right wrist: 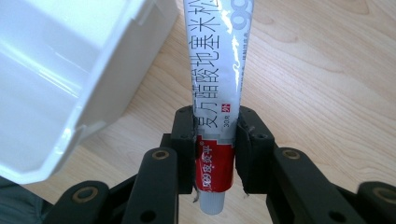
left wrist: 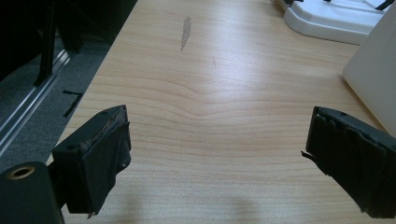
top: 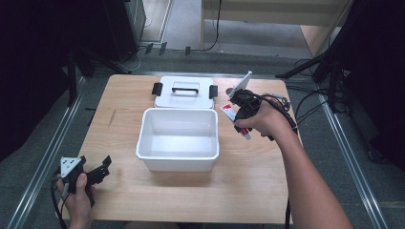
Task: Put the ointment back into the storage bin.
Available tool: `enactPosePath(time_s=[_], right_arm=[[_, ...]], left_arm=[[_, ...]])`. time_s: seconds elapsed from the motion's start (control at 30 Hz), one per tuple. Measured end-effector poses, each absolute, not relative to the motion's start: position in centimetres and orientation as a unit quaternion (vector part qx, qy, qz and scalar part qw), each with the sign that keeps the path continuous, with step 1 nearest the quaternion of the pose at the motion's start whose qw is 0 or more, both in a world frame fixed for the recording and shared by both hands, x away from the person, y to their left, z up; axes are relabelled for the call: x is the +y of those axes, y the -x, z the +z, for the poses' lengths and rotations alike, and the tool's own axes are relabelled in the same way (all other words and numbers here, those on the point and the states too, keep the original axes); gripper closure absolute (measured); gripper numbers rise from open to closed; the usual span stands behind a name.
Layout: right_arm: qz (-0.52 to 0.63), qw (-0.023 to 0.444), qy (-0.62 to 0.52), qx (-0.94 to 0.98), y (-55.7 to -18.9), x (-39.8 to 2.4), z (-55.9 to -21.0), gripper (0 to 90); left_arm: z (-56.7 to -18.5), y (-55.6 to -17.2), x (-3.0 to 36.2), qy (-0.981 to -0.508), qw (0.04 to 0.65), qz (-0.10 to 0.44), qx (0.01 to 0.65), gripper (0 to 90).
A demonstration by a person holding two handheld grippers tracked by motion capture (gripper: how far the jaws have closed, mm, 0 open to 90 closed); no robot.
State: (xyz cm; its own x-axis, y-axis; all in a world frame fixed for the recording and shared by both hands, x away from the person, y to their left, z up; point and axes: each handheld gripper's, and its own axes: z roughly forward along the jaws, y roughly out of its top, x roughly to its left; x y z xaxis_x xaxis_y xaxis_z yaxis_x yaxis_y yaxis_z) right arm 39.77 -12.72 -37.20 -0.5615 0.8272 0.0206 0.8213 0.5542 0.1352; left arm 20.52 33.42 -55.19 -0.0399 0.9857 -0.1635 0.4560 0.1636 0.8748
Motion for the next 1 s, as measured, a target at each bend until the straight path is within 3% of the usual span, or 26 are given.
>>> enactPosePath(time_s=[1.0], right_arm=[[0.089,0.023,-0.365,0.927,-38.5,-6.7,-34.6,72.2]], left_arm=[[-55.2,-20.6,33.4,-0.563,0.404,0.323,0.645,7.1]])
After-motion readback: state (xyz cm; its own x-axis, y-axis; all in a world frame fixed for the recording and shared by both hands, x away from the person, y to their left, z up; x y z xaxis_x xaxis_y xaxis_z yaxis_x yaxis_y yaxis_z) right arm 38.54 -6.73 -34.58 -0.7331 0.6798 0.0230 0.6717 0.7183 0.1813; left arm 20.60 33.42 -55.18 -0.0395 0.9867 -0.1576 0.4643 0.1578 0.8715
